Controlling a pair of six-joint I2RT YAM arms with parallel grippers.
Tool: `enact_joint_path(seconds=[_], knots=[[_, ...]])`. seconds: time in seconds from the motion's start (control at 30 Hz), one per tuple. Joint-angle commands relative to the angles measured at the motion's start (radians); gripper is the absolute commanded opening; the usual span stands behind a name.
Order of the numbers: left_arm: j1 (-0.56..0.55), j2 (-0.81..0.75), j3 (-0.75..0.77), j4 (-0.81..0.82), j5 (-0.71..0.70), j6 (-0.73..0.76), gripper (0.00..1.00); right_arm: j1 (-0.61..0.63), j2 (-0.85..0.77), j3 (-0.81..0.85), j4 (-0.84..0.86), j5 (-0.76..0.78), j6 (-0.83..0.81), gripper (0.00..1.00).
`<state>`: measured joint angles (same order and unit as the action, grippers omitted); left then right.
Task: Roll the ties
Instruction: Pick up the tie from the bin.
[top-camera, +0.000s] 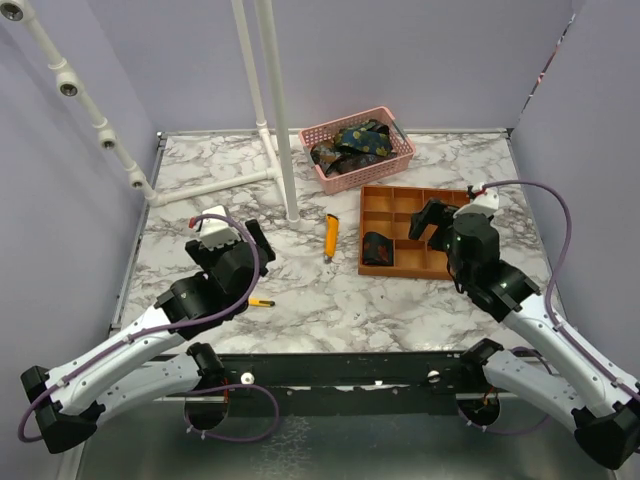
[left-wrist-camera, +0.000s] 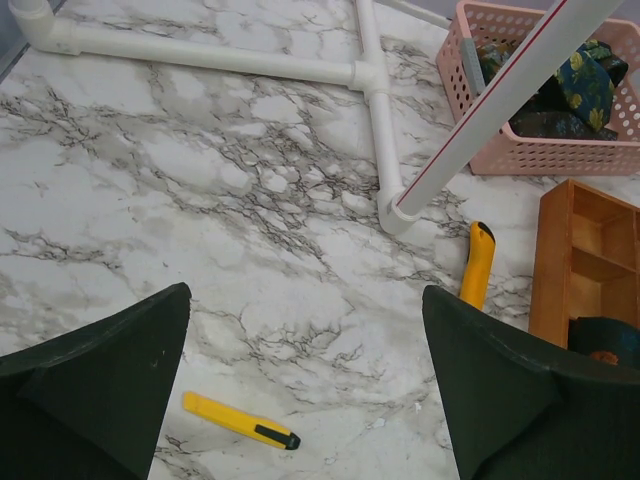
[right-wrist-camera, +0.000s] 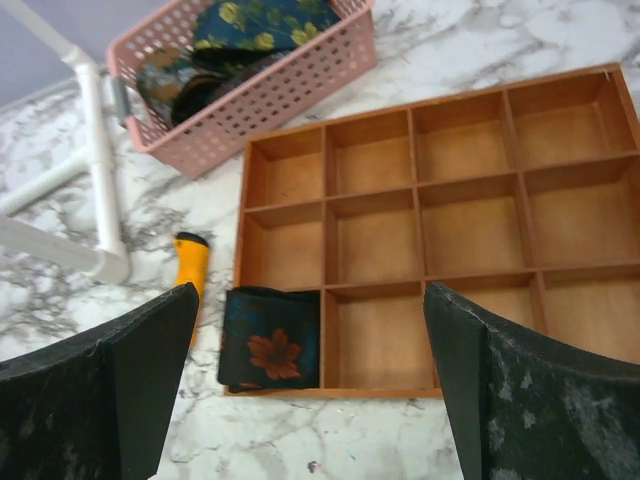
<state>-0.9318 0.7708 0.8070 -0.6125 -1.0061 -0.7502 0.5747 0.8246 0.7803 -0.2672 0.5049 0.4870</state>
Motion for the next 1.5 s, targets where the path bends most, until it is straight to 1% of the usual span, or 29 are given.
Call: enact_joint_path(seconds=[0.0,0.13,0.23,0.33,0.47,0.57,0.63,0.73,0.87,0.93,1.0,1.17,1.2,1.3,1.47], knots=[[-0.004,-0.031,-0.009,0.027,0.012,0.040,0.99,0.005,0.016,-0.049,-0.007,0.068,-0.015,1.00],[-0.004,-0.075,-0.042,0.043,0.007,0.095,0.99,0.005,0.058,-0.015,0.001,-0.020,-0.058,1.00],[-0.003,-0.103,-0.054,0.048,-0.015,0.130,0.99,0.002,0.154,0.077,0.001,-0.036,-0.047,1.00],[-0.003,-0.120,-0.054,0.066,-0.028,0.167,0.99,-0.033,0.321,0.232,-0.029,-0.070,-0.023,0.99],[-0.002,-0.129,-0.068,0.077,-0.023,0.178,0.99,-0.101,0.560,0.421,0.039,-0.196,-0.006,0.95],[-0.002,-0.144,-0.086,0.087,-0.008,0.172,0.99,-0.141,0.802,0.688,-0.009,-0.208,-0.006,0.91],[-0.004,-0.154,-0.089,0.092,-0.008,0.175,0.99,-0.169,0.940,0.816,-0.015,-0.242,0.000,0.89],[-0.004,-0.164,-0.098,0.094,-0.018,0.179,0.99,-0.196,1.095,0.960,0.008,-0.284,-0.017,0.86],[-0.004,-0.161,-0.103,0.105,-0.027,0.187,0.99,-0.200,1.302,1.157,0.024,-0.331,-0.103,0.83],[-0.004,-0.151,-0.104,0.111,-0.029,0.191,0.99,-0.200,1.388,1.218,0.047,-0.371,-0.132,0.84],[-0.005,-0.143,-0.104,0.111,-0.021,0.196,0.99,-0.200,1.443,1.246,0.096,-0.413,-0.159,0.86],[-0.006,-0.125,-0.105,0.113,-0.018,0.204,0.99,-0.194,1.624,1.452,0.022,-0.392,-0.237,0.91],[-0.006,-0.122,-0.105,0.114,-0.017,0.205,0.99,-0.193,1.644,1.467,0.020,-0.384,-0.246,0.92],[-0.006,-0.106,-0.105,0.116,-0.014,0.207,0.99,-0.193,1.691,1.499,0.021,-0.355,-0.247,0.94],[-0.006,-0.072,-0.103,0.116,-0.010,0.216,0.99,-0.192,1.792,1.618,-0.023,-0.346,-0.234,0.94]])
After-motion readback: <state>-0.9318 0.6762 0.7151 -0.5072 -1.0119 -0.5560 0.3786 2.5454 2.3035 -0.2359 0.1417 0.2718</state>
